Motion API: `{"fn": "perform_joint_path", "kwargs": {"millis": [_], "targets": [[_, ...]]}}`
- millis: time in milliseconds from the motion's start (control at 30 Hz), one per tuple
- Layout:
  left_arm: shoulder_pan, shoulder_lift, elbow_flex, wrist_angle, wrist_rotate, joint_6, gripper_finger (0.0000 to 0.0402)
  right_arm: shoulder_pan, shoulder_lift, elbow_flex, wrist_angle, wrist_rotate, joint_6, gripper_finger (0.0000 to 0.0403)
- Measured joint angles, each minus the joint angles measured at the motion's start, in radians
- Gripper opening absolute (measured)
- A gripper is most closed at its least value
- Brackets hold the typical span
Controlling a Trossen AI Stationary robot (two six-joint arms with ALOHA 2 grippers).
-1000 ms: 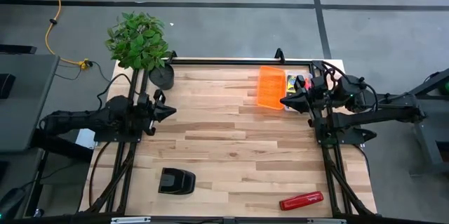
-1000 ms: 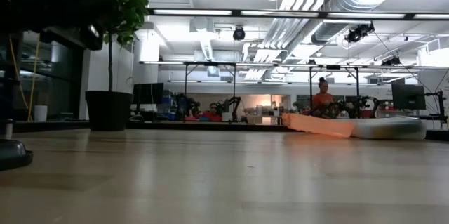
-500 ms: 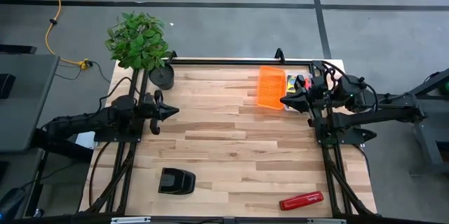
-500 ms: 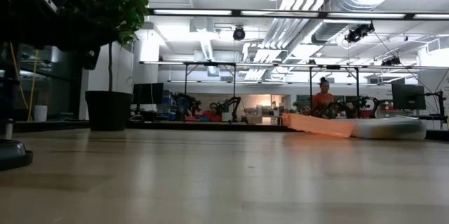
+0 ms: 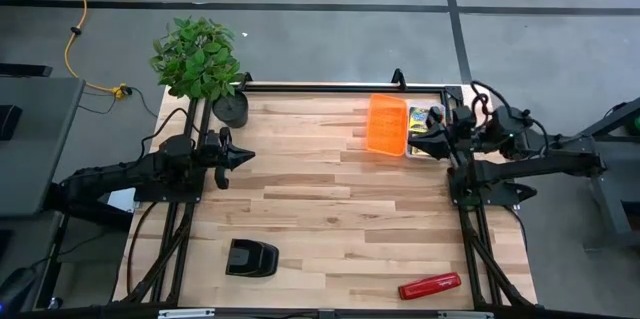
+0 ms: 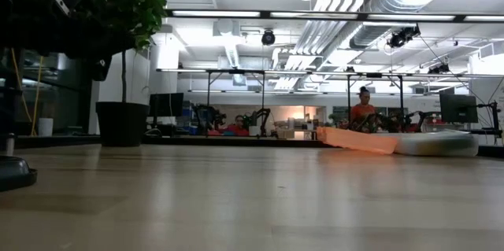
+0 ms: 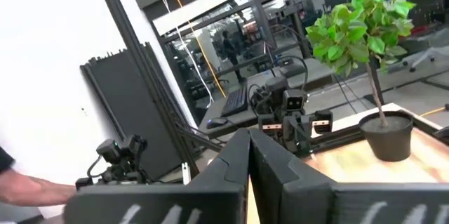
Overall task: Pack school essentials
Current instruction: Return to Home Position
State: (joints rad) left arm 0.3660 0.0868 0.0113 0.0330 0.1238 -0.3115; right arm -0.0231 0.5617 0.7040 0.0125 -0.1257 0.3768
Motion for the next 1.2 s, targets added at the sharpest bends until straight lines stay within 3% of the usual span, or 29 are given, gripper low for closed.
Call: {"fn": "perform_joint_path", "kwargs": {"millis": [200, 467, 700, 867, 1200], "targets": [[0.0, 0.0, 0.0, 0.0, 0.0, 0.0, 0.0, 0.008, -0.081, -0.021, -0.088, -0.001, -0.089, 0.0], [0.0, 0.0, 0.0, 0.0, 0.0, 0.0, 0.0, 0.023, -0.241, -0.366, 0.191, -0.024, -0.001, 0.0], [0.0, 0.0, 0.0, 0.0, 0.0, 0.0, 0.0, 0.016, -0.457, -0.529, 0.234, 0.006, 0.026, 0.0], [0.0, 0.0, 0.0, 0.0, 0.0, 0.0, 0.0, 0.039, -0.559, -0.695, 0.442, 0.043, 0.039, 0.0], [0.0, 0.0, 0.0, 0.001, 0.0, 0.0, 0.0, 0.073, -0.559, -0.694, 0.289, 0.021, -0.139, 0.0]]}}
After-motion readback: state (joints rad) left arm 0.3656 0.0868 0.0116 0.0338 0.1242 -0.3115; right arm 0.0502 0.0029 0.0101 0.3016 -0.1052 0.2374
